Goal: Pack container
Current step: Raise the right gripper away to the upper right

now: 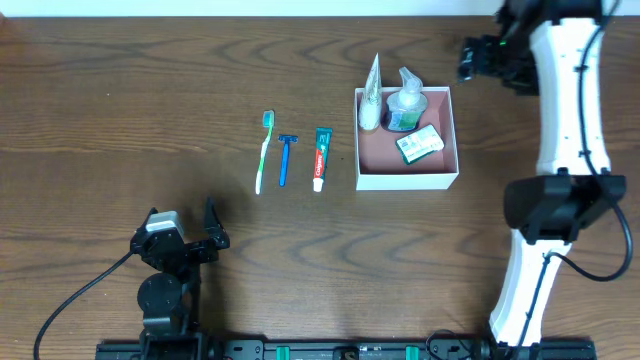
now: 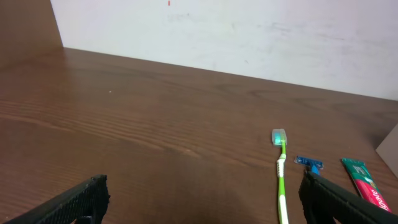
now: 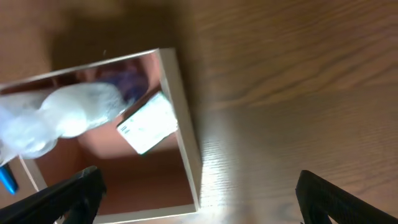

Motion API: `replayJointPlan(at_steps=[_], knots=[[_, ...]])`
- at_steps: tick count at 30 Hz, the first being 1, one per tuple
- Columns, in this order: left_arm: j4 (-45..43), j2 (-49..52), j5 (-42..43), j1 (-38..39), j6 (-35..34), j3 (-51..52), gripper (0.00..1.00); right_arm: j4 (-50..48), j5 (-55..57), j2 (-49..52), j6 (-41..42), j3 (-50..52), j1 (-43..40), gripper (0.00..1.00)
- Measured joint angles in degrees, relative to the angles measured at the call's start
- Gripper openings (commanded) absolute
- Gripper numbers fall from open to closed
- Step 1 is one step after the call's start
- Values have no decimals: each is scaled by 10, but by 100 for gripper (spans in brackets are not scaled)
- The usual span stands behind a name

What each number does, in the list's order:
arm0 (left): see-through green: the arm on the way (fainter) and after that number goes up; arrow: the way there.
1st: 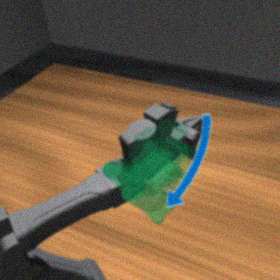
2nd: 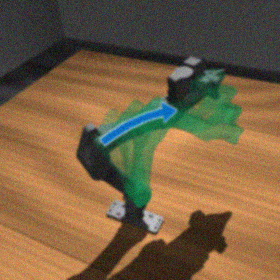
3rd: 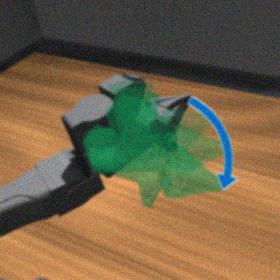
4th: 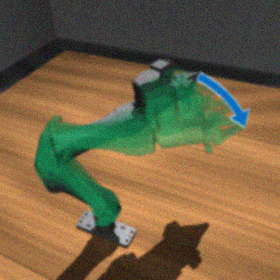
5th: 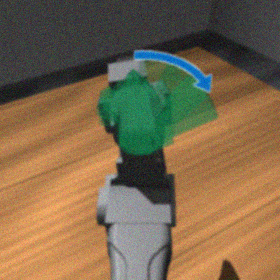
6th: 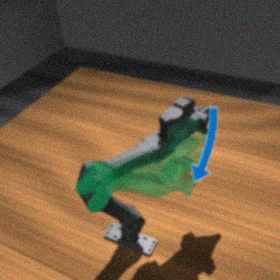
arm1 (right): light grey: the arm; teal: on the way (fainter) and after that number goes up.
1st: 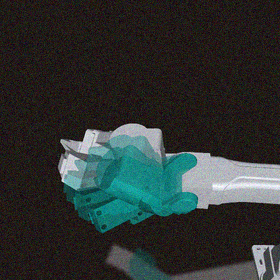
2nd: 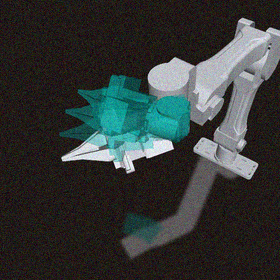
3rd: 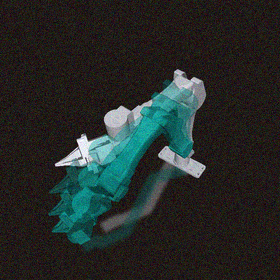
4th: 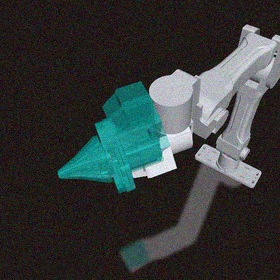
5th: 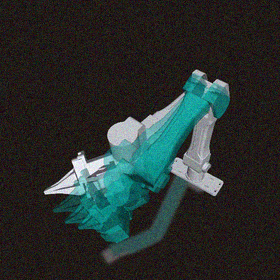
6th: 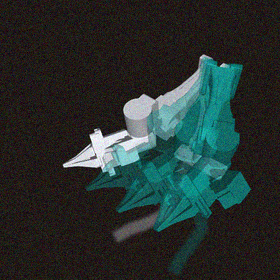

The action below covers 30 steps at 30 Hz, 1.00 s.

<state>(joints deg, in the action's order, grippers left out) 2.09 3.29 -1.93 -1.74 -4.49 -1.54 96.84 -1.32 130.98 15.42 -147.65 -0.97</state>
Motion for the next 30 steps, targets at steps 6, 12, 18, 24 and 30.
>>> replayJointPlan(at_steps=[6,12,18,24,30], knots=[[0,0,0,0,0,0,98,-11,-9,0,22,2,-85,99],[0,0,0,0,0,0,98,-28,-8,0,32,42,-153,99],[0,0,0,0,0,0,98,-90,-8,0,35,131,-165,99],[0,0,0,0,0,0,98,-122,-9,0,37,193,-165,99],[-1,0,1,0,-2,0,98,-124,-9,0,37,196,-165,99]])
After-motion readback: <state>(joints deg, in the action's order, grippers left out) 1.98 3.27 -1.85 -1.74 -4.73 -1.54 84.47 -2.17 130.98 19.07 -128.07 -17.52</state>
